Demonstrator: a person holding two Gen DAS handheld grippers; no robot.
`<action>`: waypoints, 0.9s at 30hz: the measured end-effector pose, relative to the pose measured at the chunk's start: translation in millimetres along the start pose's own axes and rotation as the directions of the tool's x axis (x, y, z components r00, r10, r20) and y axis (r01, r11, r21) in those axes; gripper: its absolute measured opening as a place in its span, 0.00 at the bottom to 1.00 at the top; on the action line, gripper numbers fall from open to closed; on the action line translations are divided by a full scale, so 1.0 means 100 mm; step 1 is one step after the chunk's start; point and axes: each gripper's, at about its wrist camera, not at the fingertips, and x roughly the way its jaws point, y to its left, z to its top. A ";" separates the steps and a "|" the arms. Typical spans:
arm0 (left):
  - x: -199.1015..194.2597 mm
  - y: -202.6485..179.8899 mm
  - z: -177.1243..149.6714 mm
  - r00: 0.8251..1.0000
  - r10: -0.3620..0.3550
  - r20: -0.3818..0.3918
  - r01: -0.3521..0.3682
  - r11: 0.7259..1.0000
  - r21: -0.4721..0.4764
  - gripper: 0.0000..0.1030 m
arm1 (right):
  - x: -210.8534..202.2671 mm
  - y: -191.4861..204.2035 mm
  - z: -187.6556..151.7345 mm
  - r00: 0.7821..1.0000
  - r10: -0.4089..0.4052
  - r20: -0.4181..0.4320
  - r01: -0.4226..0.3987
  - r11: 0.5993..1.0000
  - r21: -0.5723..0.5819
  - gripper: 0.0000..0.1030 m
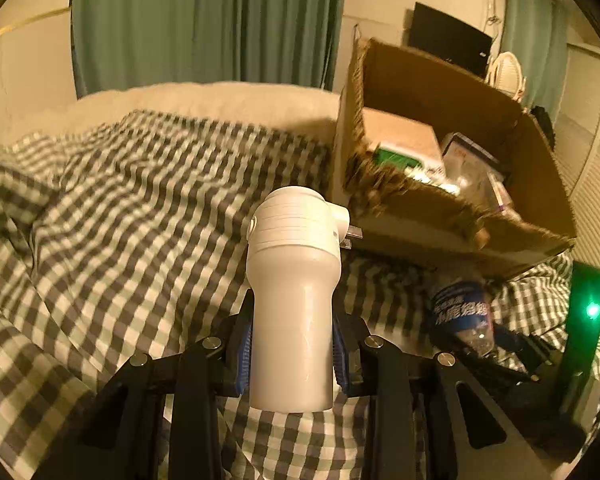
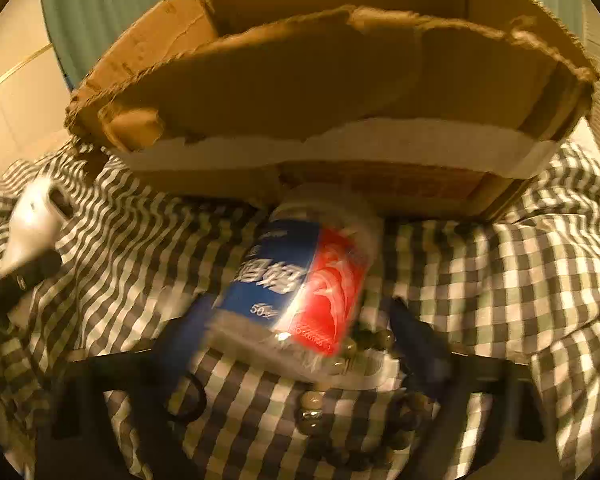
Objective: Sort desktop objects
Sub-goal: 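Grasp the white plastic bottle with the left gripper while the right grasps the clear floss-pick jar, then lift the white bottle and floss-pick jar toward the cardboard box with both grippers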
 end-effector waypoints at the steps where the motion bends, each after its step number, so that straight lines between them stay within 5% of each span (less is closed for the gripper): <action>1: 0.00 -0.01 0.03 1.000 -0.004 0.005 0.004 1.000 0.003 0.31 | -0.01 0.01 -0.01 1.000 -0.003 -0.003 0.003 1.000 -0.006 0.68; 27: -0.78 -0.29 0.31 0.969 -0.077 0.236 0.050 0.991 0.120 0.31 | -1.04 0.19 -0.10 0.992 0.024 0.124 -0.010 0.994 -0.111 0.63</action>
